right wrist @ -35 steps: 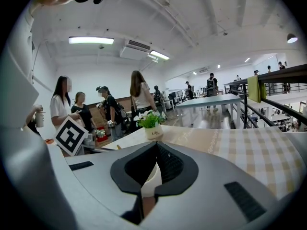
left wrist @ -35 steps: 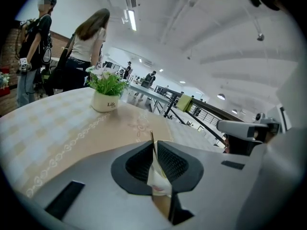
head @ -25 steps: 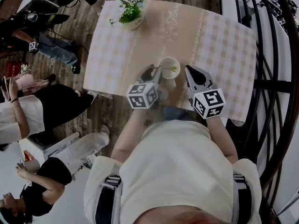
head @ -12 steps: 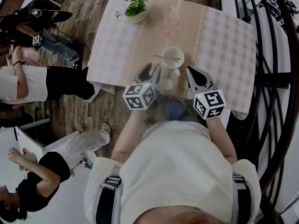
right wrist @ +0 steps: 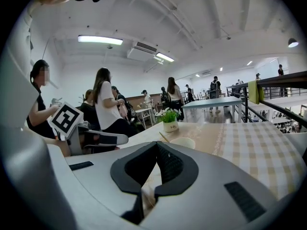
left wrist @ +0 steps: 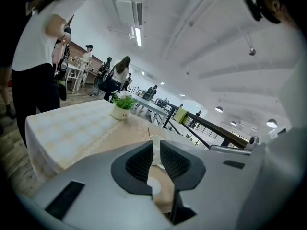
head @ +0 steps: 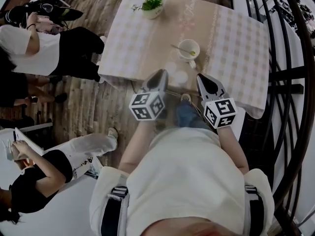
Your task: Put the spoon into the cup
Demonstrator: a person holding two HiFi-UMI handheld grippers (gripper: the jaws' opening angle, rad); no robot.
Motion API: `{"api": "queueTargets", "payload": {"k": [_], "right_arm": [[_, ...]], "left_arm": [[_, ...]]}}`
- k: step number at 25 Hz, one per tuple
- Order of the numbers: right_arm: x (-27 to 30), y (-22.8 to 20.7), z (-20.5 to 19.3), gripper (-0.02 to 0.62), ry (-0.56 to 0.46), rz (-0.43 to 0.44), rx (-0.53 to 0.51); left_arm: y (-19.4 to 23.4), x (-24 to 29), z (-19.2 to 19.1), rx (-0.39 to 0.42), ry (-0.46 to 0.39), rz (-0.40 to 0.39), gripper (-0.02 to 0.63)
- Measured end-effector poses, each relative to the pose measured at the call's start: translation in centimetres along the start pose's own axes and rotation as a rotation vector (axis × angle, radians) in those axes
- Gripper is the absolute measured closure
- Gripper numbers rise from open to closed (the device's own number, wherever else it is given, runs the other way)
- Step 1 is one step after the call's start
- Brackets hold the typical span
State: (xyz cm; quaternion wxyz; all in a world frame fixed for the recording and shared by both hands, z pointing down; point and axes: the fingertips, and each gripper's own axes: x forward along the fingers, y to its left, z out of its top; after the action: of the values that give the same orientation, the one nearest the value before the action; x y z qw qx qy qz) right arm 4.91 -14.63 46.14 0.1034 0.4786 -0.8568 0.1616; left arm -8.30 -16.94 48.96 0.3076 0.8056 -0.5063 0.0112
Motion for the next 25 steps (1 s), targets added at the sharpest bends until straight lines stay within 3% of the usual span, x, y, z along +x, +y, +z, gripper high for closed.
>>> {"api": "queueTargets", "payload": {"k": [6, 16, 25], "right_arm": [[-2.6, 3.6, -0.6, 0.595, -0.012, 0.011, -0.005], [-6.2, 8.0, -1.3, 0.595, -0.053, 0.056, -0.028], [-9.4, 10.9, -1.9, 0.595, -0.054, 0.097, -0.058]], "left_arm": [[-1.0, -4.9, -0.5, 0.009, -0.027, -0.005, 0.591], [-3.3, -11.2, -1.5, 0.05, -0.061, -0.013, 0.595], [-4.3, -16.1, -2.3, 0.036, -0.101, 0.006, 0.597]]}}
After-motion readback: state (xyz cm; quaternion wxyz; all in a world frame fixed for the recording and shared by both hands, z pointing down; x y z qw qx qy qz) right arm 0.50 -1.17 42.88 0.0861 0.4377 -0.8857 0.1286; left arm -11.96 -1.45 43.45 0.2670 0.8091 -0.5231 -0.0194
